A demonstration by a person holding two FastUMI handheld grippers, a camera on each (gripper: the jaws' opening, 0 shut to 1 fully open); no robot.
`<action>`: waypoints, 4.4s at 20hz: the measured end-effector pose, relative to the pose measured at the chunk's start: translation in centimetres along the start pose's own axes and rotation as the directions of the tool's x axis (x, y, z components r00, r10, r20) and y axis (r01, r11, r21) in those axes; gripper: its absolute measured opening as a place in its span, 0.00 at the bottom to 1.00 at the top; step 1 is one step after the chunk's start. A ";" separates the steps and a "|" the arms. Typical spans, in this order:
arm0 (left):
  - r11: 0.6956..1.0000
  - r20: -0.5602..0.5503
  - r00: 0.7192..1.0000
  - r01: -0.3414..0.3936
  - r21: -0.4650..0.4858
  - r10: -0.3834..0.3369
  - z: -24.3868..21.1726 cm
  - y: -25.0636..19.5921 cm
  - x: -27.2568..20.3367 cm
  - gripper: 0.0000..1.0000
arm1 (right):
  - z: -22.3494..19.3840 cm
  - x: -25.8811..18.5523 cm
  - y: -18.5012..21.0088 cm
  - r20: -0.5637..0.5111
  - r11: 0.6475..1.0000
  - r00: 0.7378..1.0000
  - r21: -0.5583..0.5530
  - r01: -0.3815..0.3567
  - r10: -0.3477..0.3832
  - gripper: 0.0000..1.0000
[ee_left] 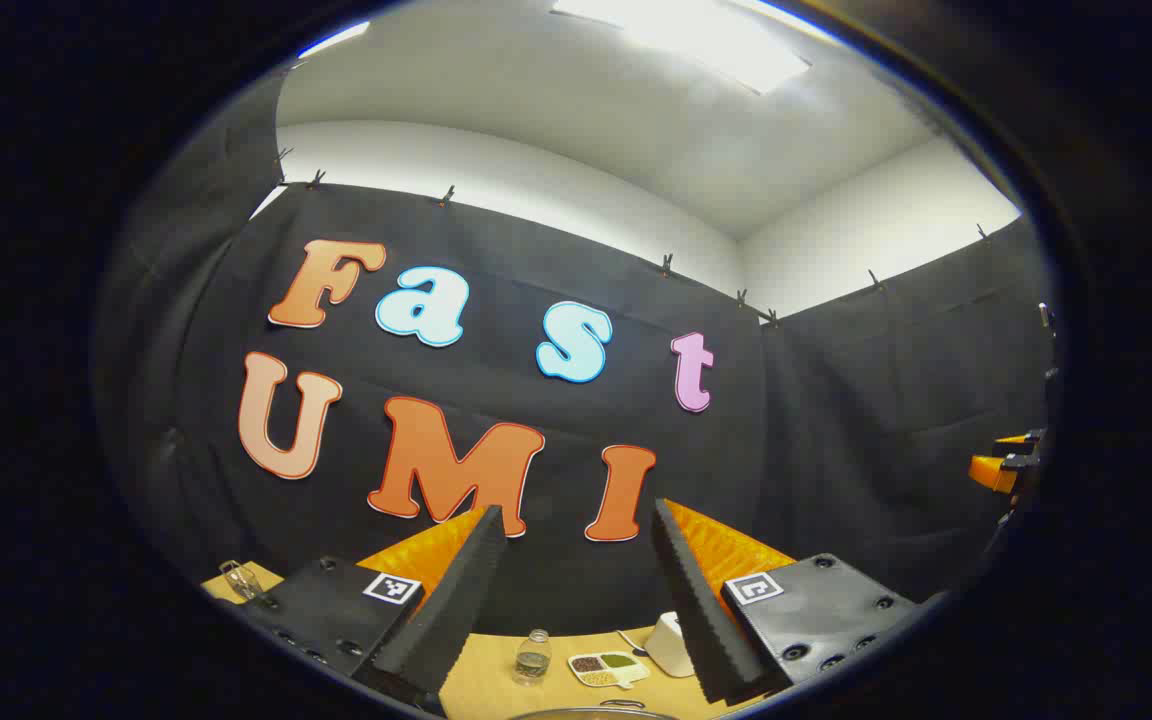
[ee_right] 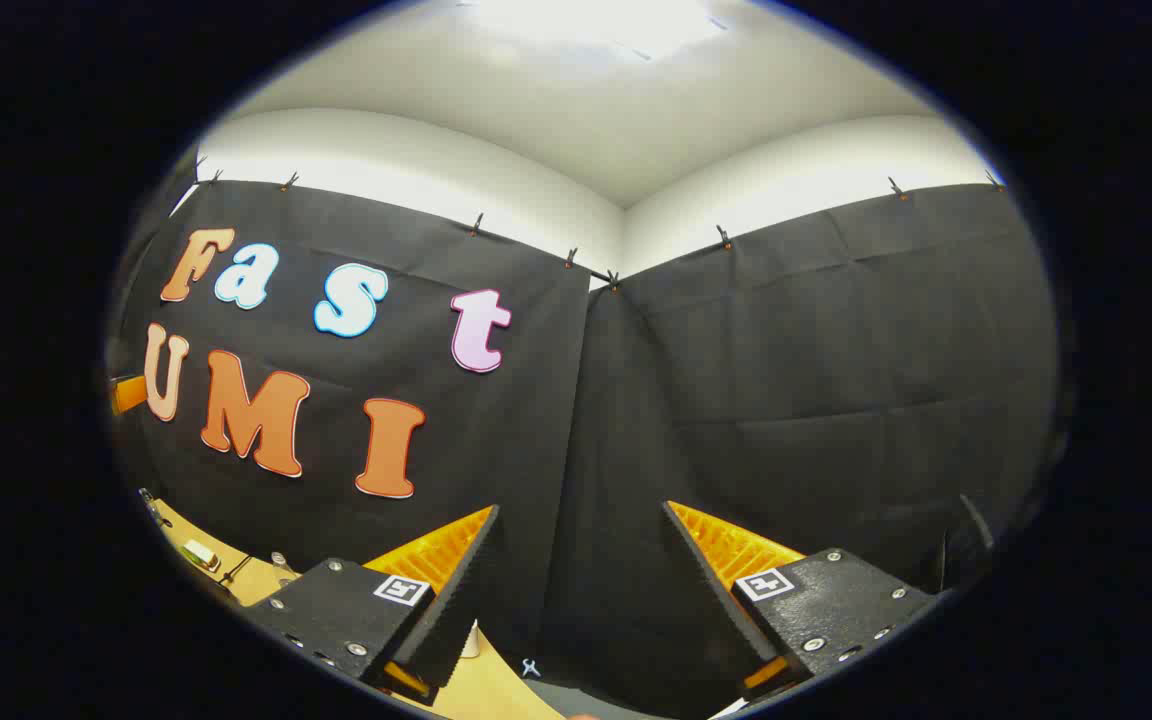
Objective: First push the handle of the pot to place it horizontally, then grasp the pot with both hands and set it on the induction cooktop.
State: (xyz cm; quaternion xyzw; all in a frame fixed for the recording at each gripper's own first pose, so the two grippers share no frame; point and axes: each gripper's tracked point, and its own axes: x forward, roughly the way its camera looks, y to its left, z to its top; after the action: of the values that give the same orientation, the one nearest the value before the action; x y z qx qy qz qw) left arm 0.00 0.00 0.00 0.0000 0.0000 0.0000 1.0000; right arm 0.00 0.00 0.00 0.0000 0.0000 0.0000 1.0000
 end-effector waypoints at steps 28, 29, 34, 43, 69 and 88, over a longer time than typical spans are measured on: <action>0.994 -0.033 0.997 -0.060 0.088 0.063 -1.1 -4.4 -0.4 0.91 | -1.1 3.2 -0.6 0.042 0.996 0.995 -0.003 -0.091 0.092 0.95; 0.995 -0.059 0.996 -0.055 0.088 0.060 -2.0 -4.8 -0.3 0.88 | -1.4 3.3 -0.7 0.039 0.996 0.995 -0.008 -0.089 0.089 0.95; 0.992 -0.203 0.977 -0.035 0.122 0.059 -7.4 -6.3 -0.2 0.28 | -2.9 2.8 -2.6 0.016 0.997 0.997 -0.010 -0.077 0.078 0.95; 0.996 -0.686 0.724 -0.088 0.024 0.080 -23.8 -6.1 -5.1 0.07 | -5.5 3.2 -4.3 -0.024 0.997 0.997 0.017 -0.074 0.074 0.95; 0.838 -0.990 -0.127 -0.533 0.115 0.055 -43.9 -7.6 -28.4 0.08 | -12.8 5.9 -3.7 -0.119 0.968 0.963 0.091 -0.234 0.244 0.95; 0.823 -0.941 -0.315 -0.497 0.276 0.125 -49.1 -2.0 -31.2 0.08 | -13.8 5.1 -3.3 -0.187 0.992 0.974 0.040 -0.119 0.125 0.95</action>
State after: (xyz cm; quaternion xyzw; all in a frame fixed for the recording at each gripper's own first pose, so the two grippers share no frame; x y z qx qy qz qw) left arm -31.20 -2.04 -49.12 -0.1218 0.7641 0.2718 0.5723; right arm 5.12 -3.28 -13.77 0.0143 0.0951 0.0615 0.9935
